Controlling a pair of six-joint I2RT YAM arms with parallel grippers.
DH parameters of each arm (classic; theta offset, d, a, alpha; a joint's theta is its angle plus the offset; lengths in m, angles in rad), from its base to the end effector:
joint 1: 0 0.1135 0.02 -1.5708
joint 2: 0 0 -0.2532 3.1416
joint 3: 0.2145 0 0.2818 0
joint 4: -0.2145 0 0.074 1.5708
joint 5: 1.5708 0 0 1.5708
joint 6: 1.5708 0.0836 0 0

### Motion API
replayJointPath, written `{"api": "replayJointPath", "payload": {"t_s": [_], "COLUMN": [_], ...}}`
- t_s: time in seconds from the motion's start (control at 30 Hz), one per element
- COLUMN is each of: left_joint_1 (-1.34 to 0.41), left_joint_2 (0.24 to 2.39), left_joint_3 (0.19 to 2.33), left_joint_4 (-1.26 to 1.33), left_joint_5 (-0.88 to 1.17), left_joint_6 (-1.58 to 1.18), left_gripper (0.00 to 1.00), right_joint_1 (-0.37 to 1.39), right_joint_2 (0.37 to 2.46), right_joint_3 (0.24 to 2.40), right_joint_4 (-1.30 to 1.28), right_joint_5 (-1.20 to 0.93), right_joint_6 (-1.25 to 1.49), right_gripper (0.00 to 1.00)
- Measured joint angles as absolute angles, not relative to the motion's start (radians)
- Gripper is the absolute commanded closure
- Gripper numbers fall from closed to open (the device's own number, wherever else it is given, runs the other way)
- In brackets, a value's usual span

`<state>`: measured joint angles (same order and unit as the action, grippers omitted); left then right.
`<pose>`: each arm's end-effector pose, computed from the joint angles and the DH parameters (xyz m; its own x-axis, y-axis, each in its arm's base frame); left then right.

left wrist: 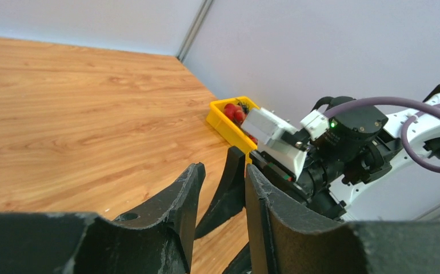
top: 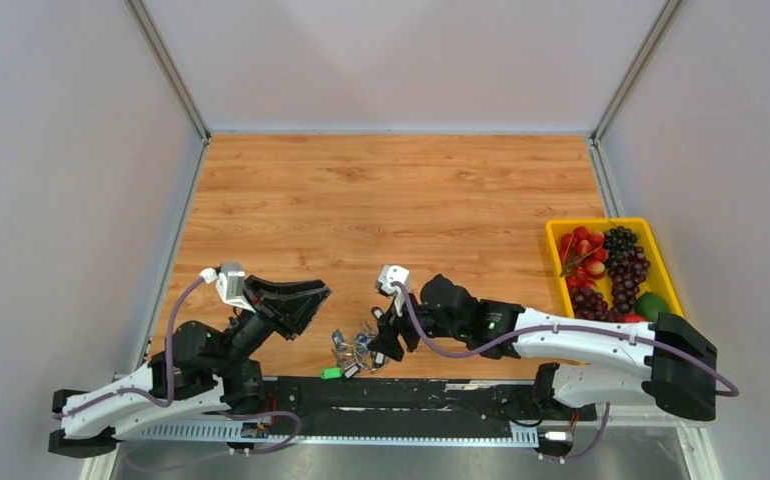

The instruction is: Put the keys on the keyring

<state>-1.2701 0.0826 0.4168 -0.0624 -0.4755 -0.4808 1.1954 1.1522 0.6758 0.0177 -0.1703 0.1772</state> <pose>0.0813 -0.1329 0.3212 -0.2618 -0.5439 -0.7972 0.6739 0.4883 -0.5545 0.1076 0.3117 0.2026 -0.3313 -0.3667 -0.8694 -0.9288 0.2891 0.2319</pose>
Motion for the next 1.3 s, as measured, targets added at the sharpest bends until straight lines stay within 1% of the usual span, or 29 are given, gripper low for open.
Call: {"api": "replayJointPath", "payload": {"t_s": [0.17, 0.3, 0.43, 0.57, 0.67, 0.83, 1.0, 1.3], "left_joint_1": [-1.270, -1.270, -1.270, -1.270, -1.270, -1.270, -1.270, -1.270], "left_joint_2": [0.065, 0.044, 0.036, 0.039, 0.044, 0.046, 0.046, 0.046], "left_joint_3": [0.425, 0.429, 0.439, 0.448, 0.458, 0.466, 0.466, 0.466], "left_joint_4": [-0.149, -0.202, -0.239, -0.276, -0.291, -0.310, -0.325, -0.335], "left_joint_5": [-0.500, -0.512, -0.527, -0.535, -0.535, -0.535, -0.535, -0.538], "left_joint_6": [-0.513, -0.530, -0.546, -0.560, -0.568, -0.580, -0.583, -0.583], "left_gripper": [0.55, 0.54, 0.52, 0.51, 0.50, 0.49, 0.48, 0.46], "right_joint_1": [1.196, 1.210, 1.254, 1.292, 1.301, 1.302, 1.303, 1.307], "right_joint_2": [1.167, 1.169, 1.198, 1.280, 1.330, 1.366, 1.386, 1.422], "right_joint_3": [0.621, 0.571, 0.551, 0.550, 0.548, 0.542, 0.543, 0.551], "right_joint_4": [-0.015, -0.035, -0.049, -0.049, -0.049, -0.048, -0.025, 0.004], "right_joint_5": [-0.166, -0.138, -0.094, -0.044, 0.005, 0.092, 0.157, 0.280], "right_joint_6": [0.324, 0.445, 0.543, 0.636, 0.696, 0.790, 0.875, 0.979], "right_gripper": [0.47, 0.49, 0.47, 0.46, 0.45, 0.41, 0.42, 0.48]}}
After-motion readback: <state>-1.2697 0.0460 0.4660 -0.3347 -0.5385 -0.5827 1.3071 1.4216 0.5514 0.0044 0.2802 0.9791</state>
